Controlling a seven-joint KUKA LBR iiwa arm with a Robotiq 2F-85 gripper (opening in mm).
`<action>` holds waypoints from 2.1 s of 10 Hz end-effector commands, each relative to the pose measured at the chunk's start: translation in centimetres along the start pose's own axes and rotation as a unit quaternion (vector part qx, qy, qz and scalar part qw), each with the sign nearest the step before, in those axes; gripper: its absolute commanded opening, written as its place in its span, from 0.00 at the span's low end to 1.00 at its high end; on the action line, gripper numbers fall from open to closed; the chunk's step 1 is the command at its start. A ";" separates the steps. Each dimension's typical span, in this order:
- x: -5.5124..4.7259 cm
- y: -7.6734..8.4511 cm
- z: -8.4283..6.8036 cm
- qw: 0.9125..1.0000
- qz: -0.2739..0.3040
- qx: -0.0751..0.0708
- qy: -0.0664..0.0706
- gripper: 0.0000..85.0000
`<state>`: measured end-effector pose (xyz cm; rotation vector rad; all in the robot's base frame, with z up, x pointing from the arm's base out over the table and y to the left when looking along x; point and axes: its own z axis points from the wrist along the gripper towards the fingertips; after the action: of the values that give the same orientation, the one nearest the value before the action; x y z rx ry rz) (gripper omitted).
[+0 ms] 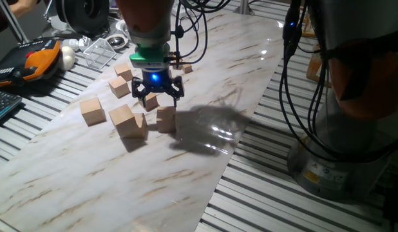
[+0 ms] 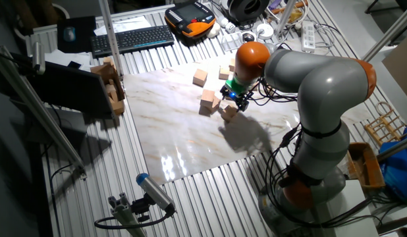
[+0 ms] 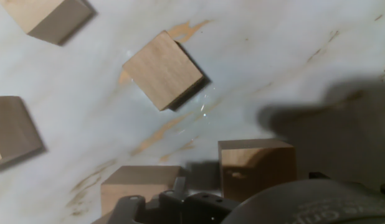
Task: Stack the blocks into a cross shape
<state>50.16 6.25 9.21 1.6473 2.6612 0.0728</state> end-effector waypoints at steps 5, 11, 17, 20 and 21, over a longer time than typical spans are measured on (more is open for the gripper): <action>0.0 0.0 0.0 1.000 0.023 0.003 -0.004 0.80; 0.0 0.0 0.0 1.000 -0.014 0.004 -0.013 1.00; -0.1 -2.5 1.8 1.000 -0.001 -0.008 -0.008 1.00; 0.1 -2.4 2.0 1.000 0.000 -0.011 -0.008 1.00; 0.1 -2.2 2.2 1.000 0.000 -0.011 -0.010 1.00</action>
<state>48.22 5.48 6.84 1.6362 2.6329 0.0849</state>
